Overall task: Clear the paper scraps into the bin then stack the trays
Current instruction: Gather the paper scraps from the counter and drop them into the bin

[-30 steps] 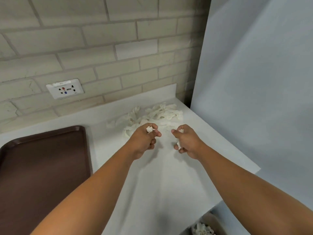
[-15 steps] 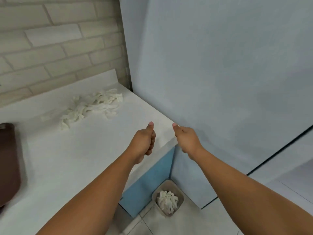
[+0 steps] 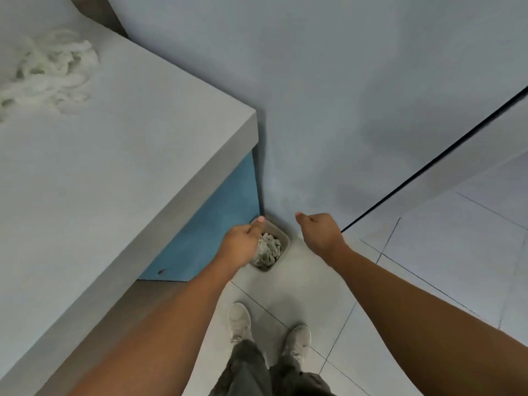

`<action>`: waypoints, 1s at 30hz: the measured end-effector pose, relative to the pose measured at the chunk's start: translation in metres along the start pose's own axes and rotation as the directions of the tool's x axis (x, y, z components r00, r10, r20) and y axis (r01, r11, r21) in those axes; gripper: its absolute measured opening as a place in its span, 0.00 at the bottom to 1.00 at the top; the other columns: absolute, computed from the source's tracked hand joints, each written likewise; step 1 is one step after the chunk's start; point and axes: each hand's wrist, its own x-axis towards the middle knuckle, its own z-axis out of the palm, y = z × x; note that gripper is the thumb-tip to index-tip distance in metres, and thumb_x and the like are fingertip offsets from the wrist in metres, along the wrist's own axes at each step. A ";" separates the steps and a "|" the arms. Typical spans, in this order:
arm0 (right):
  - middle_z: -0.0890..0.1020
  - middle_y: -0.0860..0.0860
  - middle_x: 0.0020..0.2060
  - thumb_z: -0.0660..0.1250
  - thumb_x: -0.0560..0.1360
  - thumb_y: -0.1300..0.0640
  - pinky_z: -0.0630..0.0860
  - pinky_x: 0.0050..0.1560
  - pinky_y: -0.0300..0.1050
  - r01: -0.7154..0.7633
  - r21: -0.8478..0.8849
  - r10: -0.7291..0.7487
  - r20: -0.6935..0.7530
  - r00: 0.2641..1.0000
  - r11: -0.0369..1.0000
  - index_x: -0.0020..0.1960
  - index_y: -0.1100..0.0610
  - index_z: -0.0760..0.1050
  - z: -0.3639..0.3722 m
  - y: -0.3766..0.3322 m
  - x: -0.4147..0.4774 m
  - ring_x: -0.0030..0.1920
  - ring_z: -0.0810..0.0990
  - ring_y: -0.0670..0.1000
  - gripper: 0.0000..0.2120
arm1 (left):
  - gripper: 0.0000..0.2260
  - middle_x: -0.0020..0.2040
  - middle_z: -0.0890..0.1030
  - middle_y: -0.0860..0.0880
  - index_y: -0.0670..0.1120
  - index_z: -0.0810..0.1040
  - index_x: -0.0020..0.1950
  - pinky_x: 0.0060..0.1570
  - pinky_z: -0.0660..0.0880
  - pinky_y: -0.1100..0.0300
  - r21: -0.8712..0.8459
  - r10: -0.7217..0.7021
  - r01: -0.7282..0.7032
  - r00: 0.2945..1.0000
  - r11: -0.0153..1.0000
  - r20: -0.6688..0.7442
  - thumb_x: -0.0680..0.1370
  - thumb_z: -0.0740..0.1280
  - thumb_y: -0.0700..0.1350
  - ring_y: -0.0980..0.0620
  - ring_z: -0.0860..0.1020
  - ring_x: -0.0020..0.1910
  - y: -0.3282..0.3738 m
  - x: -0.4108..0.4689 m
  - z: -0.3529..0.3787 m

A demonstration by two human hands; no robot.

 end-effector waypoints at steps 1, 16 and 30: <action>0.63 0.49 0.20 0.61 0.79 0.50 0.63 0.35 0.46 -0.016 -0.018 0.016 -0.002 1.000 1.000 0.22 0.54 0.58 0.008 0.012 0.008 0.25 0.63 0.51 0.29 | 0.26 0.25 0.66 0.51 0.47 0.63 0.29 0.27 0.61 0.60 0.000 -0.013 0.013 1.000 1.000 -0.015 0.80 0.61 0.63 0.53 0.65 0.25 -0.011 0.010 0.008; 0.65 0.44 0.22 0.58 0.78 0.50 0.59 0.26 0.39 -0.240 0.148 0.211 0.186 0.960 0.960 0.26 0.53 0.64 0.145 0.191 0.134 0.26 0.61 0.48 0.22 | 0.12 0.53 0.79 0.44 0.48 0.78 0.58 0.48 0.72 0.54 -0.028 -0.296 0.306 0.937 0.952 0.184 0.81 0.57 0.46 0.47 0.77 0.49 -0.193 0.192 0.118; 0.76 0.54 0.40 0.55 0.80 0.61 0.69 0.35 0.44 -0.221 0.109 0.194 0.211 0.958 0.969 0.52 0.54 0.75 0.201 0.272 0.167 0.35 0.72 0.51 0.10 | 0.25 0.61 0.69 0.53 0.52 0.64 0.76 0.49 0.70 0.60 0.088 -0.296 0.286 0.946 0.954 0.135 0.80 0.57 0.36 0.52 0.70 0.56 -0.249 0.259 0.177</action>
